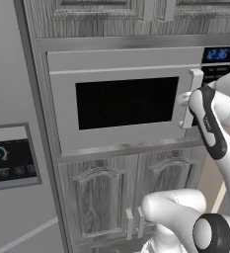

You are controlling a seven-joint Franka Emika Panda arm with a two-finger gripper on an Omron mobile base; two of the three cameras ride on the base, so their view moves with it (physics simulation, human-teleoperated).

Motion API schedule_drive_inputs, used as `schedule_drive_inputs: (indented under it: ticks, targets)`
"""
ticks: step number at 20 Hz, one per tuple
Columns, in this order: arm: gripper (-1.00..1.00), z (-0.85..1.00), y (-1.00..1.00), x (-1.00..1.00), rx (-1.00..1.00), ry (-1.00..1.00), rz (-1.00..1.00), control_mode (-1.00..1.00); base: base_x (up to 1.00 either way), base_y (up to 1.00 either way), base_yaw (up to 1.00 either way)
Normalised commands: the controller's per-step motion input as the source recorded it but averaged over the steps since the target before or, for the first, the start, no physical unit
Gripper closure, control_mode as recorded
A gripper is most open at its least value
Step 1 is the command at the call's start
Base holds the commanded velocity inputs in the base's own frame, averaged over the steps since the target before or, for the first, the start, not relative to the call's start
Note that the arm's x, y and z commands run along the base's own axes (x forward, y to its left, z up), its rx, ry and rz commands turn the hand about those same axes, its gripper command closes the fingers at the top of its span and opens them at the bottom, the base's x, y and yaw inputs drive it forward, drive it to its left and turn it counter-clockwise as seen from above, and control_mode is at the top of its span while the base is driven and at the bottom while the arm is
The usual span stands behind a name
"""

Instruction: Pick the shrimp from the counter and place it in the microwave. Then turn on the microwave.

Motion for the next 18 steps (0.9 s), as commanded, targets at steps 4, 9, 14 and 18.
schedule_drive_inputs:
  ticks: [4, 9, 14, 18]
  targets:
    - [1.00, -0.03, 0.02, 0.11, 0.00, 0.00, 0.00, -1.00, 0.00, 0.00, 0.00]
    - [1.00, -0.02, 0.09, 0.00, 0.00, 0.00, 0.02, -1.00, 0.00, 0.00, 0.00]
    - [1.00, 0.00, 0.10, -0.33, 0.00, -0.01, 0.11, -1.00, 0.00, 0.00, 0.00]
    - [1.00, 0.00, 0.09, -0.45, 0.00, -0.08, 0.12, -1.00, 0.00, 0.00, 0.00]
